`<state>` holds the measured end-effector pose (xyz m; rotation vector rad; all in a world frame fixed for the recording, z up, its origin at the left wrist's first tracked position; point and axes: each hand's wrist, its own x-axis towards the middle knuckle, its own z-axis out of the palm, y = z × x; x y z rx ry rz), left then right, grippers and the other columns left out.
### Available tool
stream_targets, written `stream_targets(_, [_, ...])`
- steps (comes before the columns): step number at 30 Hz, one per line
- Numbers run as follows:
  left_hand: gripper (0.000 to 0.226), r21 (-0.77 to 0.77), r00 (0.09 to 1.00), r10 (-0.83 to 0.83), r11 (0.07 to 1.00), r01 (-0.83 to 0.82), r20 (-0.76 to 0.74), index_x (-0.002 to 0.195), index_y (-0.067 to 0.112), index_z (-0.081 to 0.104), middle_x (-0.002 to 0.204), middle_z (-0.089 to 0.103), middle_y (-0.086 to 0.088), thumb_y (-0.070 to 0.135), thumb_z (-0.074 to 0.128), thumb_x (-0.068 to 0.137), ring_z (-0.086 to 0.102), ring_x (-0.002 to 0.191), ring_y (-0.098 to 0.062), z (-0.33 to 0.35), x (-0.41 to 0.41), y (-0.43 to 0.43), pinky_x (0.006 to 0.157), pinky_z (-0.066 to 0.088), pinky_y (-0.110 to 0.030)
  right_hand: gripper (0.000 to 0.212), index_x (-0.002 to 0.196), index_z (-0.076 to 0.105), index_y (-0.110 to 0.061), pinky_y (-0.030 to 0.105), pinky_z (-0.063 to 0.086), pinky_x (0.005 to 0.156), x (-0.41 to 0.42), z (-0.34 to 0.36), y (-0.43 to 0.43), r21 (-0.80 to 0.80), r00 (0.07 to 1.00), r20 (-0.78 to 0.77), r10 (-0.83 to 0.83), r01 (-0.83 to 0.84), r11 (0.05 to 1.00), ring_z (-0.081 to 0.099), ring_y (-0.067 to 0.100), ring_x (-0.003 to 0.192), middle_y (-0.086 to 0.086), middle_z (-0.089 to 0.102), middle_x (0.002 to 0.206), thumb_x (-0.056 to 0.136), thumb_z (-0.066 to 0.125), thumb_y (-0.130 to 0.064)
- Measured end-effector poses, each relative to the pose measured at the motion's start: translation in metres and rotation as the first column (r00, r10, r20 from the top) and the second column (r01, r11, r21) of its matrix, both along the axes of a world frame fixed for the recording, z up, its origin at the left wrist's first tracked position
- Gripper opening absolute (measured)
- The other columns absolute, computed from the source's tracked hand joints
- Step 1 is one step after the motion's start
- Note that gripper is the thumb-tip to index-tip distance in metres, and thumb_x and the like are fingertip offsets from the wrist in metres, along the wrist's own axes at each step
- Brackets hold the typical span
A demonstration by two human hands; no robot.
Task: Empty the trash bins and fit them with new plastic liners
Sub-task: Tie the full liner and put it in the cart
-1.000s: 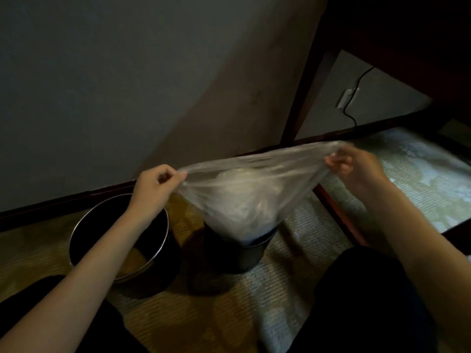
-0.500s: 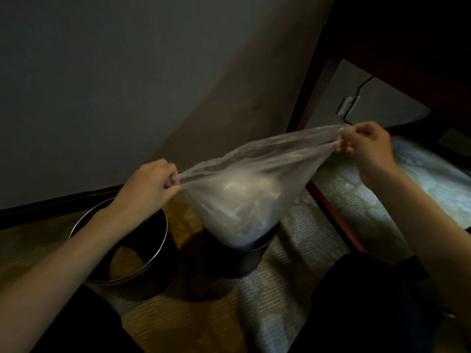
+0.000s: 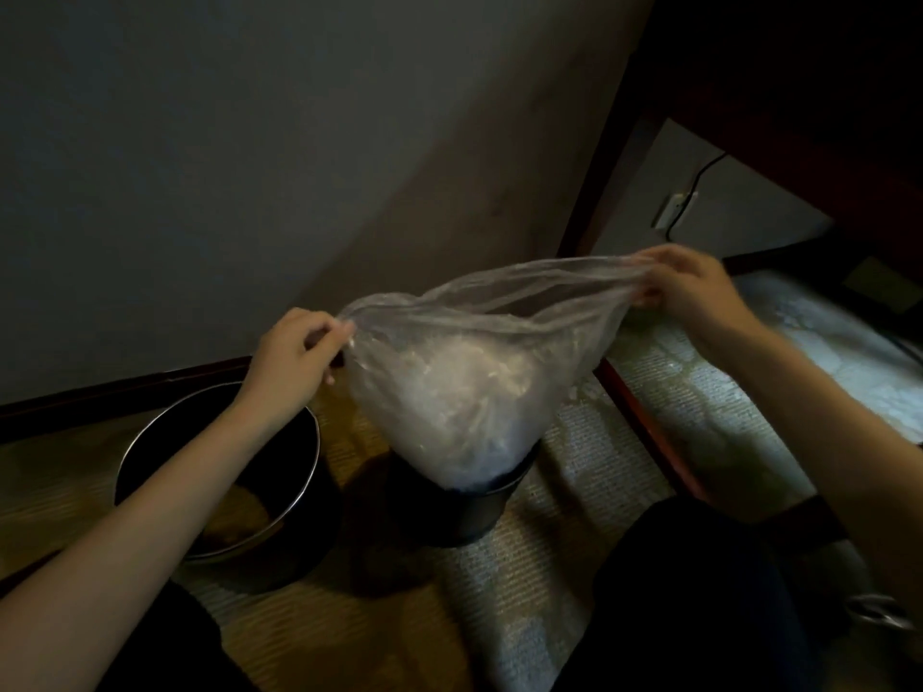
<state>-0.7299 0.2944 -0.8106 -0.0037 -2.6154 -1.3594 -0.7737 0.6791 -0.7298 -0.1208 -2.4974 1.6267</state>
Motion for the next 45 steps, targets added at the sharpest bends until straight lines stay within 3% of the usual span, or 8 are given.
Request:
stream_targets(4, [0.032, 0.375, 0.991, -0.012, 0.926, -0.040, 0.134, 0.074, 0.011, 0.059, 0.056, 0.052, -0.009, 0.022, 0.050, 0.102, 0.055, 0.042, -0.012, -0.009, -0.011, 0.029, 0.045, 0.047, -0.018, 0.058, 0.122, 0.058, -0.024, 0.027, 0.047, 0.074, 0.014, -0.026, -0.008, 0.537, 0.965, 0.147, 0.216, -0.262, 0.802, 0.061, 0.011, 0.090, -0.007, 0.063, 0.107, 0.074, 0.083, -0.044])
stream_targets(7, [0.030, 0.608, 0.969, -0.117, 0.793, -0.040, 0.217, 0.074, 0.008, 0.057, 0.068, 0.061, -0.013, 0.017, 0.049, 0.102, 0.060, 0.055, -0.016, -0.012, -0.016, 0.060, 0.049, 0.052, -0.021, 0.019, 0.082, 0.063, -0.024, 0.034, 0.045, 0.062, 0.019, -0.050, -0.017, 0.784, 0.957, 0.183, 0.227, -0.281, 0.554, 0.063, 0.020, 0.077, -0.004, 0.064, 0.080, 0.081, 0.075, -0.038])
stream_targets(16, [0.038, 0.792, 0.983, -0.171, 0.592, 0.151, -0.059, 0.067, 0.005, 0.049, 0.060, 0.054, -0.009, 0.009, 0.042, 0.103, 0.056, 0.055, -0.013, 0.095, -0.044, 0.123, 0.049, 0.048, -0.019, 0.031, 0.070, 0.066, -0.018, 0.034, 0.054, 0.062, -0.003, -0.038, 0.000, 0.044, 0.987, -0.017, -0.161, 0.162, 0.986, 0.065, 0.020, 0.066, 0.004, 0.067, 0.072, 0.084, 0.046, 0.002])
stream_targets(22, [0.033, 0.531, 0.970, -0.001, 0.836, 0.135, -0.244, 0.070, 0.018, 0.052, 0.054, 0.060, 0.010, 0.020, 0.048, 0.103, 0.052, 0.048, -0.002, 0.153, -0.049, 0.064, 0.048, 0.044, -0.017, 0.030, 0.064, 0.069, -0.027, 0.022, 0.054, 0.054, 0.003, 0.049, -0.002, -0.082, 0.966, -0.257, -0.009, -0.013, 0.997, 0.068, 0.007, 0.063, -0.010, 0.069, 0.064, 0.083, 0.053, -0.009])
stream_targets(30, [0.035, 0.049, 0.976, -0.027, 0.998, 0.039, -0.218, 0.068, 0.022, 0.057, 0.059, 0.058, 0.010, 0.014, 0.050, 0.101, 0.051, 0.059, 0.006, 0.131, -0.038, 0.011, 0.064, 0.037, -0.018, 0.024, 0.099, 0.067, -0.006, 0.025, 0.055, 0.048, -0.012, 0.083, -0.013, 0.125, 0.981, -0.058, 0.187, -0.179, 0.976, 0.072, 0.015, 0.063, 0.013, 0.071, 0.083, 0.100, 0.043, -0.006])
stream_targets(37, [0.035, 0.287, 0.982, 0.010, 0.957, 0.046, -0.191, 0.070, 0.011, 0.056, 0.068, 0.051, -0.010, 0.017, 0.047, 0.103, 0.046, 0.058, -0.010, 0.151, -0.032, 0.016, 0.058, 0.038, -0.024, 0.037, 0.109, 0.067, -0.014, 0.027, 0.060, 0.064, -0.020, 0.091, -0.047, -0.585, 0.983, 0.014, 0.182, -0.140, 0.799, 0.075, 0.022, 0.085, 0.004, 0.066, 0.086, 0.102, 0.031, -0.014])
stream_targets(41, [0.030, 0.532, 0.990, -0.085, 0.836, 0.134, -0.115, 0.086, -0.006, 0.061, 0.104, 0.069, -0.020, 0.013, 0.045, 0.103, 0.066, 0.079, -0.016, 0.160, -0.025, 0.045, 0.075, 0.054, -0.030, 0.038, 0.108, 0.071, -0.007, 0.034, 0.058, 0.088, -0.016, 0.084, -0.094, -0.622, 0.947, 0.014, 0.322, -0.244, 0.744, 0.071, 0.023, 0.102, 0.012, 0.073, 0.112, 0.101, 0.037, -0.020])
stream_targets(45, [0.036, 0.655, 0.991, -0.125, 0.746, 0.118, -0.036, 0.067, 0.010, 0.051, 0.071, 0.060, -0.012, 0.016, 0.047, 0.103, 0.057, 0.065, -0.018, 0.157, -0.025, 0.076, 0.063, 0.048, -0.030, 0.045, 0.132, 0.059, -0.008, 0.035, 0.056, 0.077, -0.002, 0.074, -0.145, -0.520, 0.904, 0.114, 0.412, -0.299, 0.800, 0.068, 0.027, 0.095, 0.013, 0.067, 0.116, 0.103, 0.036, -0.032])
